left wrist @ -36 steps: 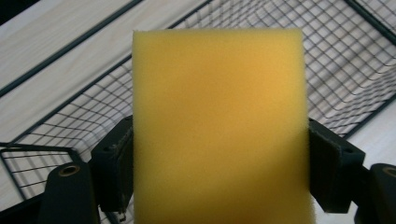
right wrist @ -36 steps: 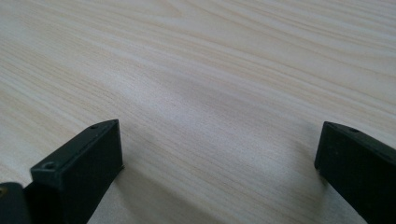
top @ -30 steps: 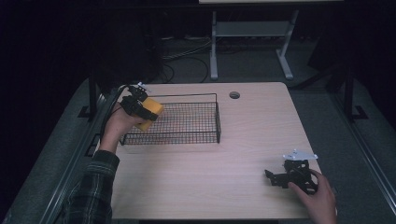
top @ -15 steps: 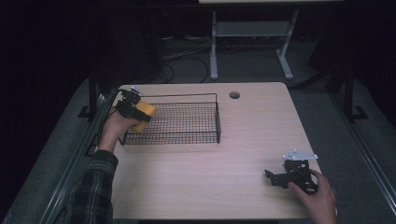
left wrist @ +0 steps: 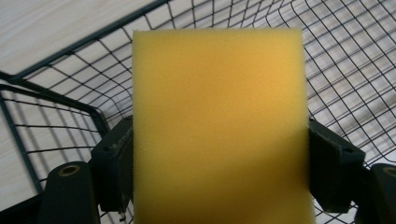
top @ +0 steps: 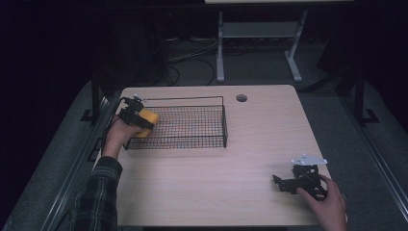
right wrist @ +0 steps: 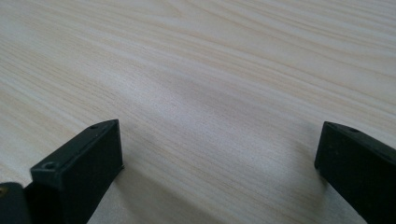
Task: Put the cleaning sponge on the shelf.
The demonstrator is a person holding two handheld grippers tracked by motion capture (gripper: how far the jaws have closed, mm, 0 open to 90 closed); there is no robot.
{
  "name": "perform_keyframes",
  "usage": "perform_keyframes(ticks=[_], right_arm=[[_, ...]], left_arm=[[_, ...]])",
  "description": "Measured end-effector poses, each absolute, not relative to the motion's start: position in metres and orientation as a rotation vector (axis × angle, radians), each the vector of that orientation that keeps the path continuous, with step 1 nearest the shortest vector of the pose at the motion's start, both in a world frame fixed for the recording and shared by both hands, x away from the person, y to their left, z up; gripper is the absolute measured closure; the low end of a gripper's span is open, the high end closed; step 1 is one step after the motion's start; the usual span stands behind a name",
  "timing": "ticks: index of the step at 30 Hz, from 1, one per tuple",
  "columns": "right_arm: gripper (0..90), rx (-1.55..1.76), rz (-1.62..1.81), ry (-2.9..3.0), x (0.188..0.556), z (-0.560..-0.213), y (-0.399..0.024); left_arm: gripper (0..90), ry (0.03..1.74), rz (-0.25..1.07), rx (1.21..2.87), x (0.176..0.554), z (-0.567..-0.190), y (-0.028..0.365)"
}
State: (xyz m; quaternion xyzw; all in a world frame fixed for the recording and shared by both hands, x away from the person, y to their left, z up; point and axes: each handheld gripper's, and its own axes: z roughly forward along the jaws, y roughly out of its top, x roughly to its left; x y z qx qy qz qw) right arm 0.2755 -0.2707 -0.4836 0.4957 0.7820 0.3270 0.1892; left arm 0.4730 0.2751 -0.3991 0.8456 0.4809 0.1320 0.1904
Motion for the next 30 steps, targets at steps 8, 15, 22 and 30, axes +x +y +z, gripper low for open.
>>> perform_keyframes(ticks=[8,15,22,30], right_arm=[[0.1,1.394,0.919,2.198,0.275,-0.484,-0.271],[0.1,1.394,0.919,2.198,0.275,-0.484,-0.271],[0.2,1.394,0.919,2.199,0.275,-0.484,-0.271],[0.1,1.394,0.919,2.199,0.275,-0.484,-0.271]], left_arm=[[22.7,1.351,0.340,2.408,0.475,-0.406,0.271],[22.0,1.351,0.330,2.416,0.476,-0.408,0.268],[16.8,1.351,0.316,2.436,0.476,-0.410,0.268],[14.6,1.332,0.343,2.405,0.473,-0.399,0.268]])
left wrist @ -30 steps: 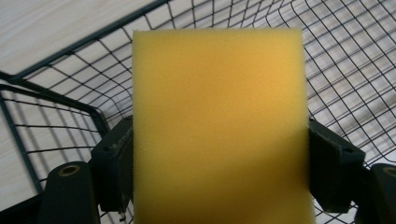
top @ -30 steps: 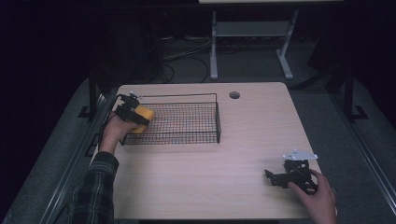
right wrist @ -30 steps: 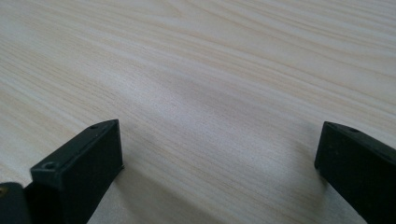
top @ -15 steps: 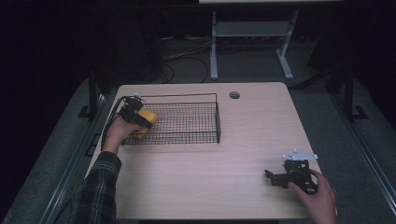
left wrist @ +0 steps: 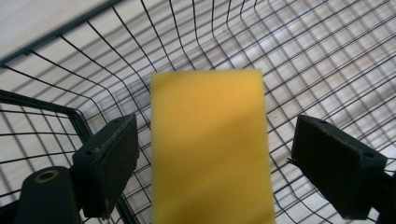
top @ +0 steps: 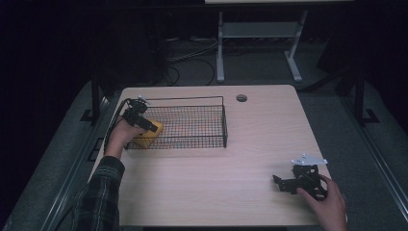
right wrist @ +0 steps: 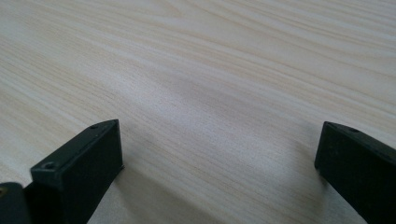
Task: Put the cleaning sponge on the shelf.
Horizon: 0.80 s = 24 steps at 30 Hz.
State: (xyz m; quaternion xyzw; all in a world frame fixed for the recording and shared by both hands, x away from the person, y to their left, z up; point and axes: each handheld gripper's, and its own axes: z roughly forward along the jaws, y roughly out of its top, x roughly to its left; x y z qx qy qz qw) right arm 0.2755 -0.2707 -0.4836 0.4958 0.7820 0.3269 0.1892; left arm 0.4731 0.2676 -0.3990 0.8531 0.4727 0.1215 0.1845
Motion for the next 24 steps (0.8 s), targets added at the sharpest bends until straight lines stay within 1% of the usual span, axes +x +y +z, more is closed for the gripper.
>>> perform_keyframes(ticks=[11,24], right_arm=[[0.1,1.394,0.919,2.199,0.275,-0.484,-0.271],[0.1,1.393,0.919,2.199,0.275,-0.484,-0.271]], left_arm=[[14.7,1.280,0.363,2.344,0.454,-0.374,0.265],[14.7,1.201,0.416,2.294,0.409,-0.356,0.260]])
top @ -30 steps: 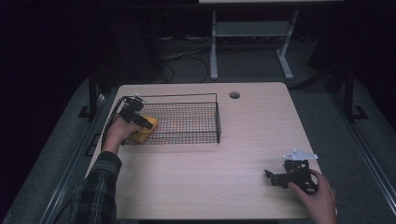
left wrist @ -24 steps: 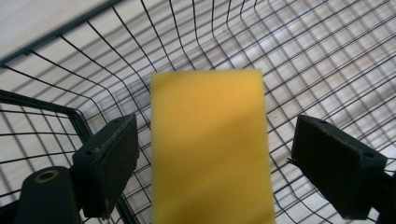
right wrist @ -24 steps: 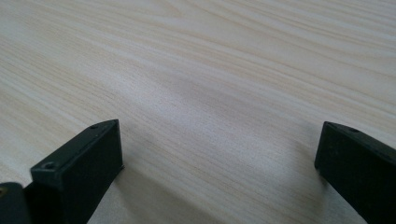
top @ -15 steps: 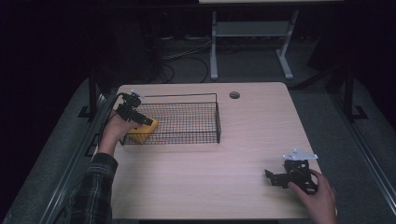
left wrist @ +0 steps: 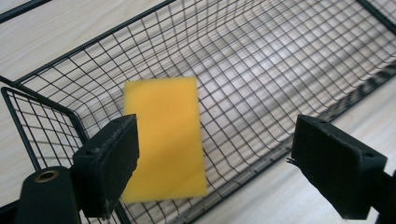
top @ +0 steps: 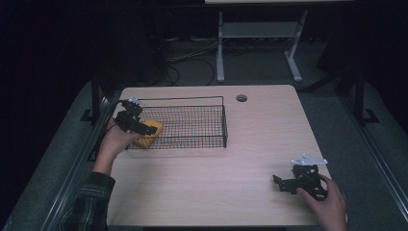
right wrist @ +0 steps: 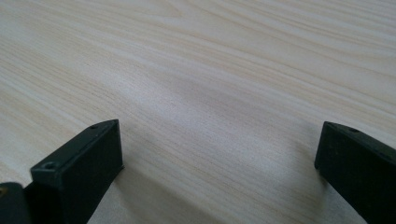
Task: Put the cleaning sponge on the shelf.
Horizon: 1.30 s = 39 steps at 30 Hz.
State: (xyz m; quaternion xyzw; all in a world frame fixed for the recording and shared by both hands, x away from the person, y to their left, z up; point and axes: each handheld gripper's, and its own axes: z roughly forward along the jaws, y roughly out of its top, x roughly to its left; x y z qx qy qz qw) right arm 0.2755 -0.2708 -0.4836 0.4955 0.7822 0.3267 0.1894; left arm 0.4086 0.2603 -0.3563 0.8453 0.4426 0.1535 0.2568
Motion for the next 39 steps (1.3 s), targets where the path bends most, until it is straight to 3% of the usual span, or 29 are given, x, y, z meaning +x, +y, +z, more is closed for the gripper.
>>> perform_keyframes(ticks=[17,30,39], right_arm=[[0.1,1.394,0.919,2.199,0.275,-0.484,-0.271],[0.1,1.393,0.919,2.199,0.275,-0.484,-0.271],[0.1,1.394,0.919,2.199,0.275,-0.484,-0.271]], left_arm=[[14.8,1.127,0.454,2.275,0.340,-0.377,0.260],[14.7,1.090,0.493,2.233,0.305,-0.412,0.259],[12.9,1.099,0.447,2.264,0.294,-0.441,0.260]])
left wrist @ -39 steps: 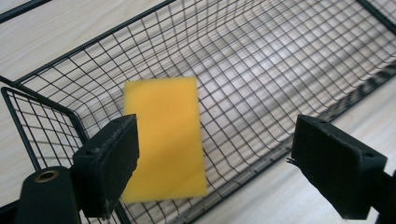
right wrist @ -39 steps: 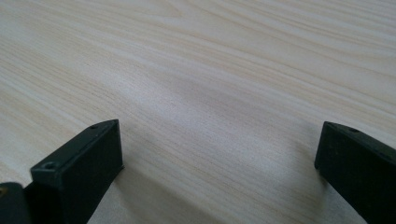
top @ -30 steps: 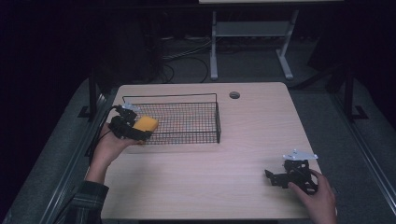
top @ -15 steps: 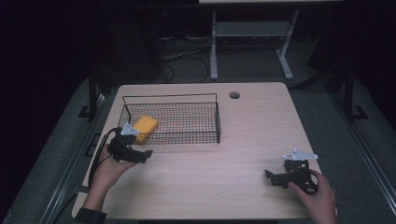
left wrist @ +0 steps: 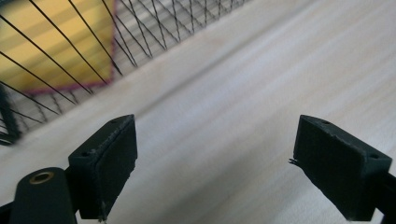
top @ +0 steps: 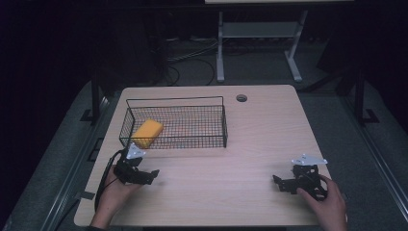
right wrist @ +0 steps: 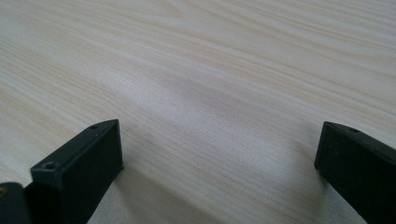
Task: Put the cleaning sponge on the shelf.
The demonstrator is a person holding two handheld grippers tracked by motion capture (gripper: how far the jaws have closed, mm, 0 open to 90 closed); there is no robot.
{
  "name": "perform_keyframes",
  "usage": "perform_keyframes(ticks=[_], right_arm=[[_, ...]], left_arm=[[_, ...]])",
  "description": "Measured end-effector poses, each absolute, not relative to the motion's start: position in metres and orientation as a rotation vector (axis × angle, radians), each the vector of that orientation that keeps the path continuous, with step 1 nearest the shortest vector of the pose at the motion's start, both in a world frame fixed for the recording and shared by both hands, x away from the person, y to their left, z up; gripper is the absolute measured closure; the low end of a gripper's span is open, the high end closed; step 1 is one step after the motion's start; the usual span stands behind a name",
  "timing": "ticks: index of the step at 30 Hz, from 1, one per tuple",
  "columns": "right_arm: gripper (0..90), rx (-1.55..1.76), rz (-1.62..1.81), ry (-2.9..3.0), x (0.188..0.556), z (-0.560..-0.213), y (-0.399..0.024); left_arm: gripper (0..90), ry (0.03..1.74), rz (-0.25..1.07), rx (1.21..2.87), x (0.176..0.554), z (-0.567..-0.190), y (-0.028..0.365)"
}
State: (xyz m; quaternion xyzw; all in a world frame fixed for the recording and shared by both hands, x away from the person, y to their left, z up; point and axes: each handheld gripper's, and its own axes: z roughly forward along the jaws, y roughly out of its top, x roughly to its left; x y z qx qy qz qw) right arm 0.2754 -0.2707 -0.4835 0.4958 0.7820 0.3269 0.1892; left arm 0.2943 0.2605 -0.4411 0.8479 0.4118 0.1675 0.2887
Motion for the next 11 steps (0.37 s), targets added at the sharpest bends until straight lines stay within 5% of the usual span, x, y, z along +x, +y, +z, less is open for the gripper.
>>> perform_keyframes(ticks=[11], right_arm=[[0.1,1.392,0.919,2.199,0.275,-0.484,-0.271]], left_arm=[[12.8,1.102,0.403,2.267,0.288,-0.463,0.263]])
